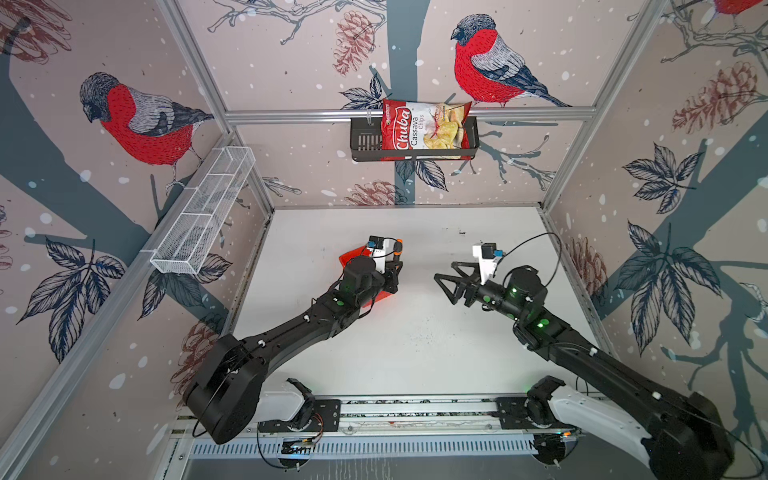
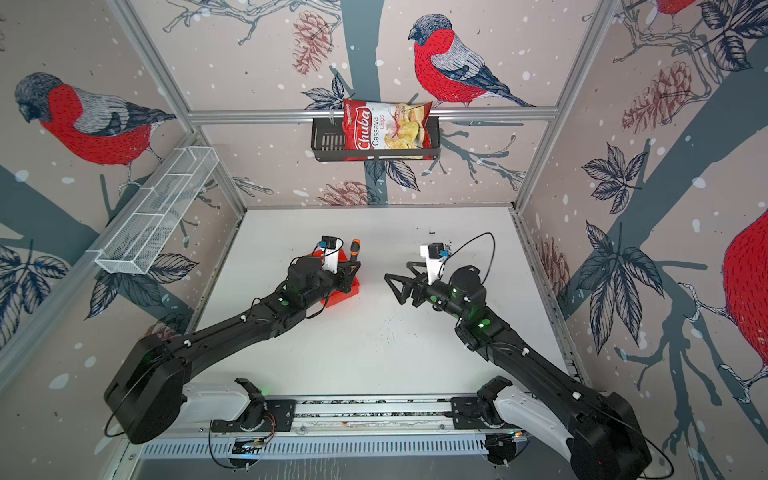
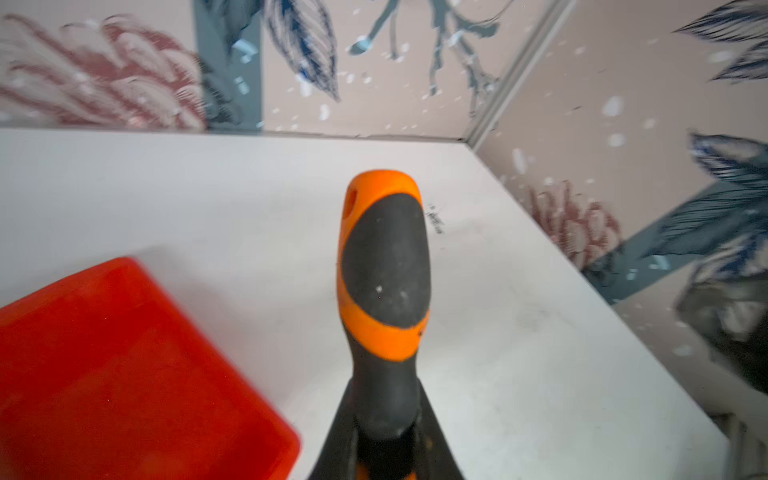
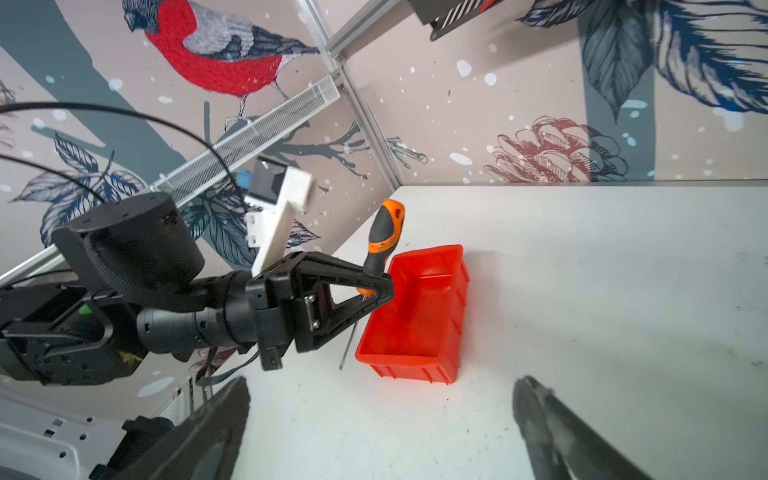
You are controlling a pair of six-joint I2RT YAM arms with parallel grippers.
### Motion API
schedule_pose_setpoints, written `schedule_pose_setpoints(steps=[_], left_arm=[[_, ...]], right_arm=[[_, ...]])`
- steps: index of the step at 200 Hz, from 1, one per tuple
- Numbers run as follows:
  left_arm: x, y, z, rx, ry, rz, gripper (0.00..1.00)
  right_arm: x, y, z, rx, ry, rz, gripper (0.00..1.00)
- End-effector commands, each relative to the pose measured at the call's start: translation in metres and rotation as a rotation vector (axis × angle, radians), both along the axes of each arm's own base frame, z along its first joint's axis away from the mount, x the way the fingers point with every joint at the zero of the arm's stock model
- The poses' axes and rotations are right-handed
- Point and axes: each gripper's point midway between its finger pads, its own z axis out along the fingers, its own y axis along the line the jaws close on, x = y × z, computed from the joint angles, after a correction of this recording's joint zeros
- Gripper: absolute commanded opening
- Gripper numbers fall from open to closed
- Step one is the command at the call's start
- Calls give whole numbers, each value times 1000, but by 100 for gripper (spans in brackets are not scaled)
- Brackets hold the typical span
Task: Put the screwdriver in the bin
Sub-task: 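Open the right gripper and draw it back while the left gripper holds the screwdriver, then carry the screwdriver with the left gripper over the red bin and release it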
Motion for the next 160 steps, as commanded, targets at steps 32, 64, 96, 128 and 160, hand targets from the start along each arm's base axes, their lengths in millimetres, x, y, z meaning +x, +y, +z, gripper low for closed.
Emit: schedule_pose_setpoints(steps=[32, 64, 96, 128, 160], left_arm=[[25, 65, -59, 137, 212, 250, 0], [42, 72, -84, 240, 315, 303, 0], [58, 84, -107, 378, 337, 356, 0], [76, 89, -115, 410, 336, 384, 0], [82, 88, -129, 424, 347, 371, 0]], right_arm=[[4, 38, -8, -133, -83, 57, 100], [-1, 53, -15, -175, -91, 100, 100], [-5, 57, -23, -213, -91, 110, 100], [-6, 57, -34, -254, -83, 111, 100], [-7, 56, -41, -292, -87, 111, 100]])
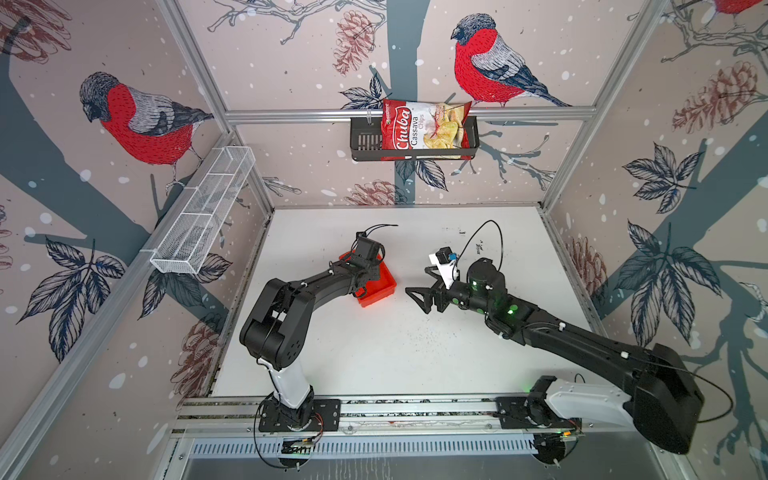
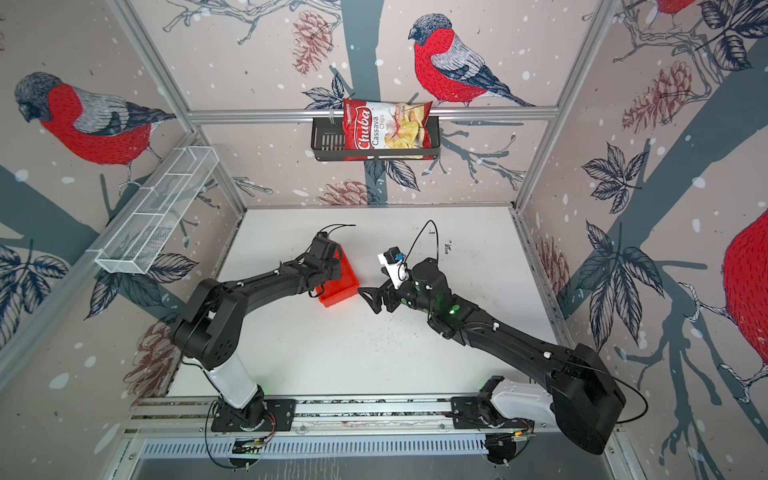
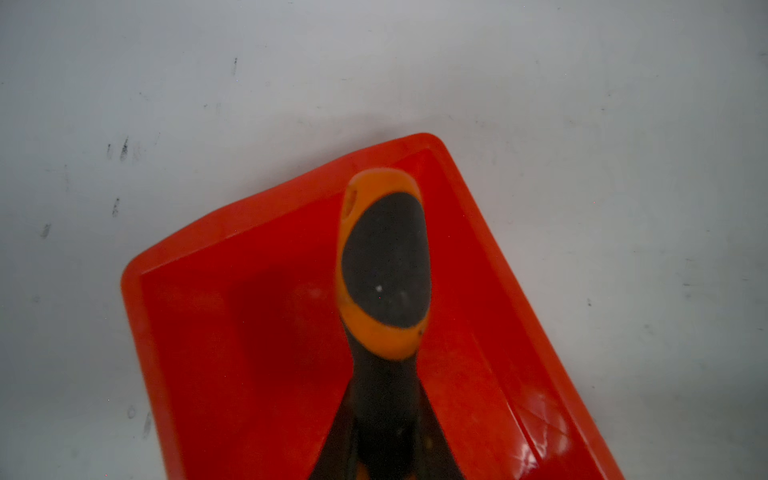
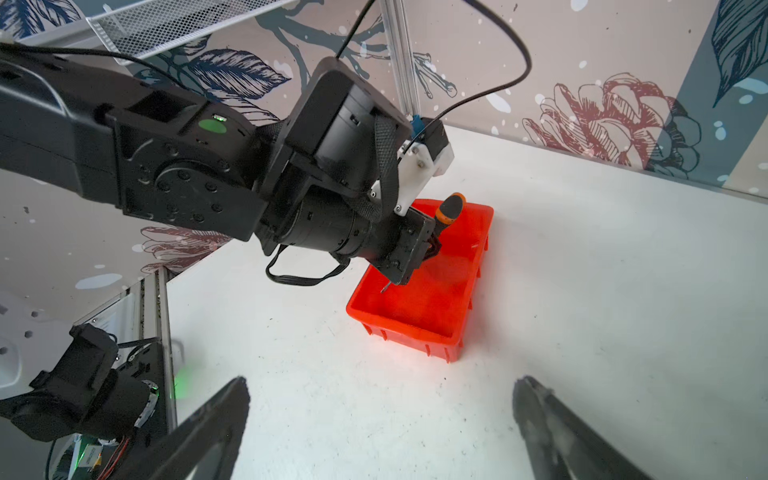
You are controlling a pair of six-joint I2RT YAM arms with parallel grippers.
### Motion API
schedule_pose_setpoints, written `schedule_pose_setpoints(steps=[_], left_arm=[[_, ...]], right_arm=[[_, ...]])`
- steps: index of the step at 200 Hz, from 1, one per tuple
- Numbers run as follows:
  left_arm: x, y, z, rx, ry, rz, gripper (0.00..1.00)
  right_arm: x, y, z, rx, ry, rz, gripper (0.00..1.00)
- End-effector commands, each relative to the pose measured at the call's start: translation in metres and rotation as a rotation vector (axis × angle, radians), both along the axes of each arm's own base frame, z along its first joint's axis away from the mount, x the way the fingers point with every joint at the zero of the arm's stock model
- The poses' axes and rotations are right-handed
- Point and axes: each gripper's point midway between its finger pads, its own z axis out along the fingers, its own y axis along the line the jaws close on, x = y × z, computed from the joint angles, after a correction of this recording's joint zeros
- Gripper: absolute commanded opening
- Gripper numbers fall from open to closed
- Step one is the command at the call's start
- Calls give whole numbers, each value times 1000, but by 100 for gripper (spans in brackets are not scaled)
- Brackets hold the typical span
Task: Put the screwdriver in the bin
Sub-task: 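Carry the screwdriver with the left gripper over the red bin and release it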
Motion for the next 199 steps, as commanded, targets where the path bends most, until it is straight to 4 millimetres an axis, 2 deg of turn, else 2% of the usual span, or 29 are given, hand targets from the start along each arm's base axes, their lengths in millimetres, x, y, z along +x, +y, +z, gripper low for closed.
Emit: schedule_pose_setpoints(steps=[1, 74, 107, 141, 169, 199], left_arm=[[6, 3, -5, 32, -8, -2, 0], [13, -3, -24, 19, 6, -19, 0], [13, -2, -23, 13, -2, -18, 24], [11, -1, -16, 7, -18, -14, 38], [10, 0, 4, -10, -66, -14, 51], [11, -3, 39, -51, -147, -31, 64]], right_arm=[[2, -1, -2, -35, -30, -8, 100], [-4, 4, -16, -82, -33, 21, 100], [-3, 3, -15, -81, -35, 10, 100], [-2, -1, -11, -77, -40, -7, 100], [1, -9, -8, -89, -56, -46, 100], [20, -32, -3, -80, -69, -163, 100]])
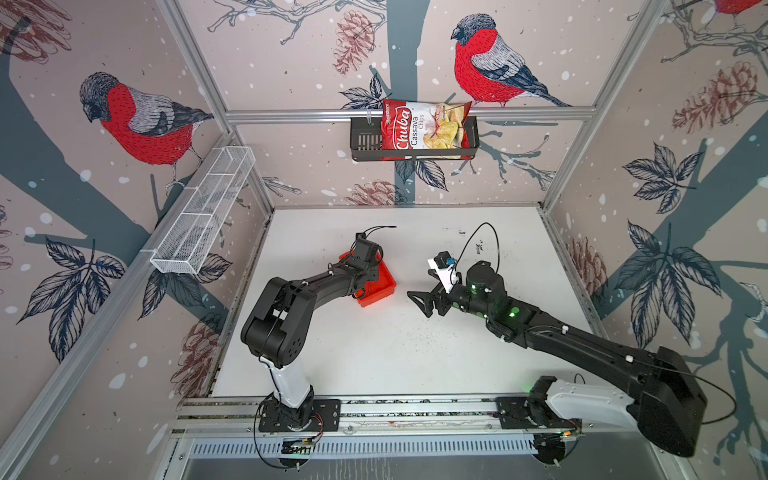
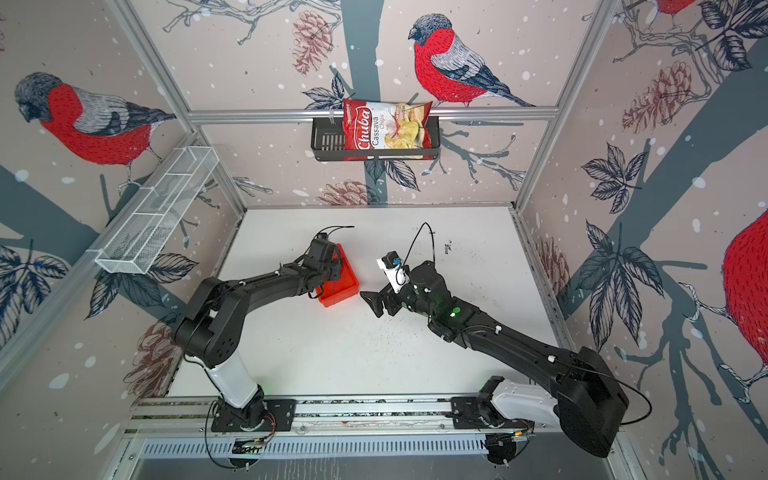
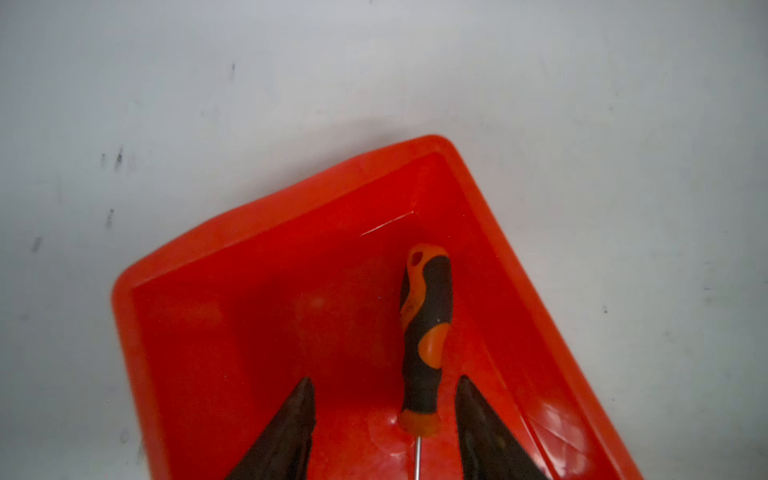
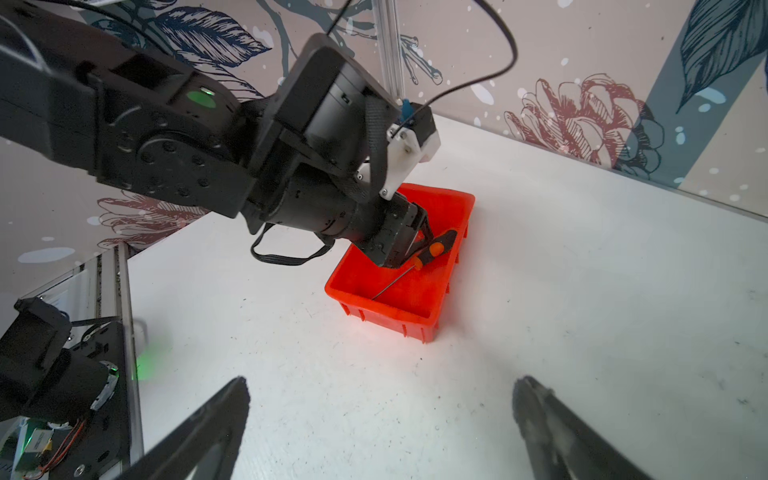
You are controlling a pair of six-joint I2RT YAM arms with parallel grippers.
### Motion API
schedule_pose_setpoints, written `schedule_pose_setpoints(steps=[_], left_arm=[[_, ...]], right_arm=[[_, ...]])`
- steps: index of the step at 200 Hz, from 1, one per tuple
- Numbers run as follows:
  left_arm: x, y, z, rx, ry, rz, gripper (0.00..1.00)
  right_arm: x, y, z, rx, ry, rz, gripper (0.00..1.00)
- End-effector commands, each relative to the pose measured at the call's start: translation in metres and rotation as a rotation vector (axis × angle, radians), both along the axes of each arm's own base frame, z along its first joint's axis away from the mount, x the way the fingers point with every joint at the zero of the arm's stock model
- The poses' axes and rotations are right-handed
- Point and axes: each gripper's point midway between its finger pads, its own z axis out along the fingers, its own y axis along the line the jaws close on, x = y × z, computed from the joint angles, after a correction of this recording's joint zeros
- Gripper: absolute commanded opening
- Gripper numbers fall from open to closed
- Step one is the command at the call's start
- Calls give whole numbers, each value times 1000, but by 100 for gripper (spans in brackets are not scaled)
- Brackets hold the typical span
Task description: Put the screwdriver in the bin
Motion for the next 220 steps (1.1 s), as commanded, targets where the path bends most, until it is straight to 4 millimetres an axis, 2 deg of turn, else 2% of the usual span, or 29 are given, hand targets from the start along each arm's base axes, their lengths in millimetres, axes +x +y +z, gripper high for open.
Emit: schedule_pose_setpoints(steps=[1, 20, 30, 41, 67, 100, 128, 149, 190, 220], left_arm=[[8, -5, 32, -37, -96, -15, 64], [7, -2, 50, -45, -160, -24, 78], [7, 0, 63, -40, -215, -32, 91], [7, 6, 77, -22, -294, -22, 97], [1, 36, 109, 46, -463, 51, 97], [-21, 84, 127, 110, -603, 130, 97], [-45, 125, 128, 195, -679, 212, 97], [-57, 143, 122, 250, -692, 244, 98], [-85, 169, 99, 332, -718, 292, 99], [-94, 179, 88, 272, -749, 282, 99]], right_arm=[[17, -20, 2, 1, -15, -110, 100], [37, -42, 12, 64, -26, -218, 100], [47, -53, 18, 87, -33, -260, 100], [59, -69, 22, 111, -38, -316, 100], [81, -107, 23, 124, -85, -455, 100], [106, -162, 13, 119, -129, -649, 100], [116, -220, 3, 153, -185, -846, 100], [115, -256, -11, 108, -248, -980, 100], [112, -306, -42, -34, -275, -1160, 100], [107, -332, -59, 34, -270, -1228, 100]])
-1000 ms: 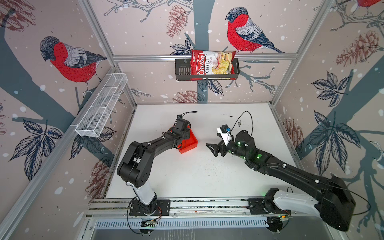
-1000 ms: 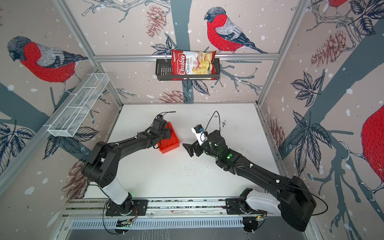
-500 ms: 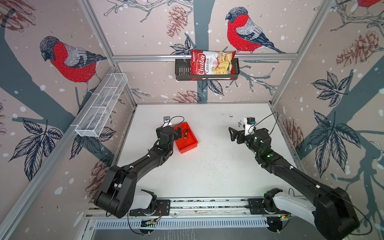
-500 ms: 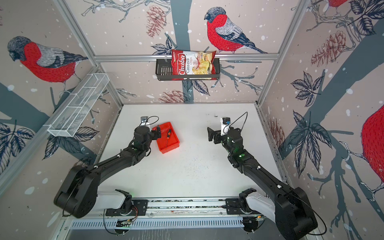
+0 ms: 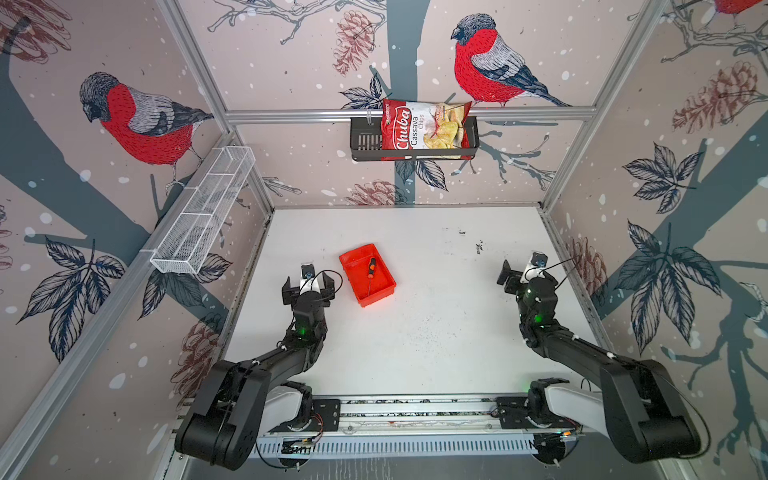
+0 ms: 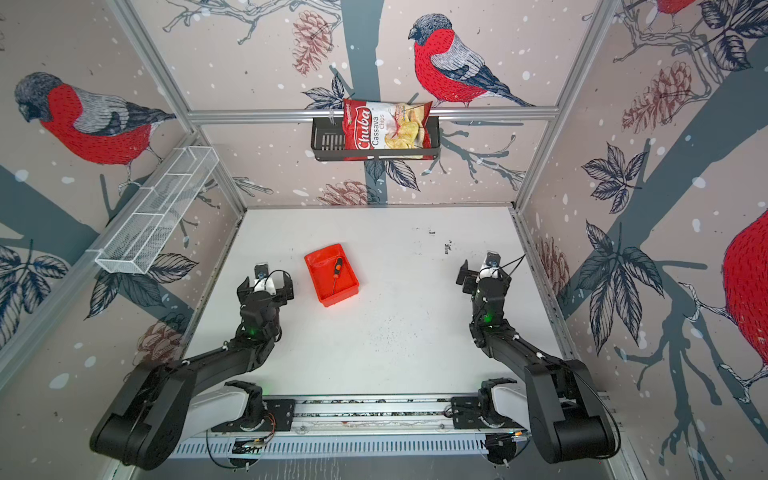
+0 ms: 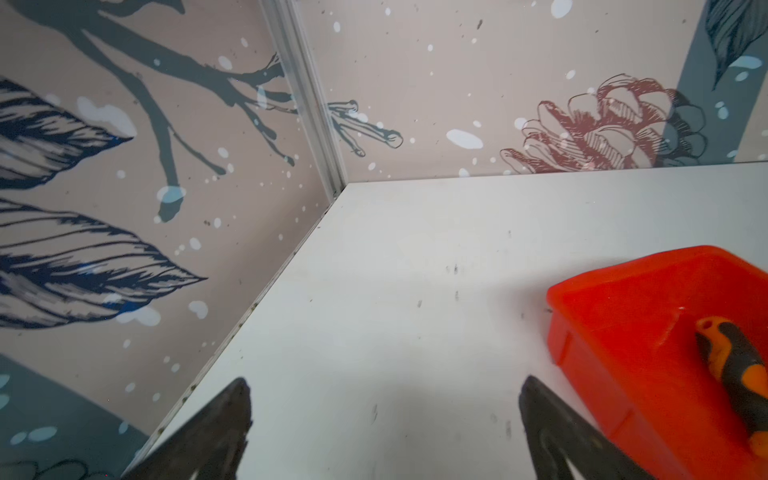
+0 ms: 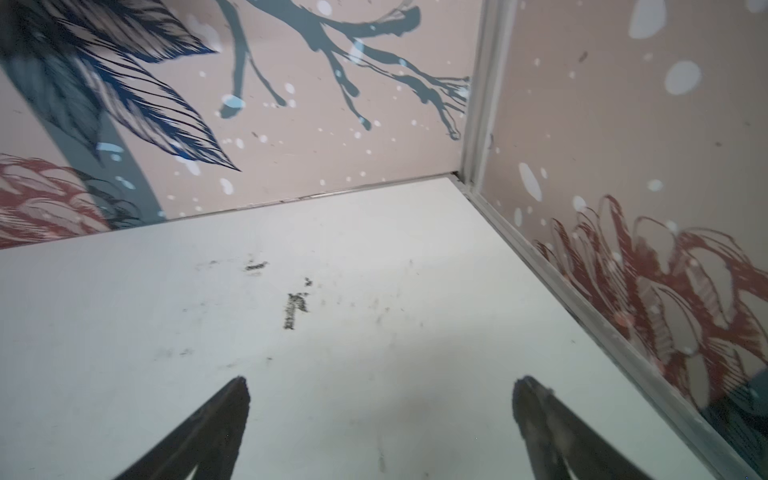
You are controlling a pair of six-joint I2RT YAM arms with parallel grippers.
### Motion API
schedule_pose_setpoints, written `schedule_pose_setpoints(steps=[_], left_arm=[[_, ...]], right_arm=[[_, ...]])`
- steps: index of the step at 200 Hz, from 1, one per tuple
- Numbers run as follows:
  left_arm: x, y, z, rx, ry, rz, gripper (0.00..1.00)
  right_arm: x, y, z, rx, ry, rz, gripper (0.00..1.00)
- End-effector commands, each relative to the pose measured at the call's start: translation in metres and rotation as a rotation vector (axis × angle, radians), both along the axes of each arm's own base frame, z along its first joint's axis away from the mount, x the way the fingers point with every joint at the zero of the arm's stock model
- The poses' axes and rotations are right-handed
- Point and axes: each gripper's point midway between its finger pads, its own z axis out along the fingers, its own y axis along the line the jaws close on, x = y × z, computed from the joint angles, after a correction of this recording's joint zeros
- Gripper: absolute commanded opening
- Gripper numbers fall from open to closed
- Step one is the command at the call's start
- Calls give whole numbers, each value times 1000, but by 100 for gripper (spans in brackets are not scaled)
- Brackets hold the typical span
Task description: Put the screwdriver in the bin
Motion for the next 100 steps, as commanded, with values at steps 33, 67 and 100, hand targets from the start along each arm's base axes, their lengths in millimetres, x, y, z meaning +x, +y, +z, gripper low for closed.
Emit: schedule_pose_setpoints(steps=[33, 67, 100], left_arm=[[5, -1, 20, -45, -175, -103, 99], [10, -7, 27, -105, -244, -158, 99], [21, -10, 3, -105, -193, -179, 99]], right_arm=[[1, -22, 5, 29, -129, -42, 100], [3, -21, -6, 31, -129, -21, 100], [9, -19, -14, 23, -119, -13, 100]])
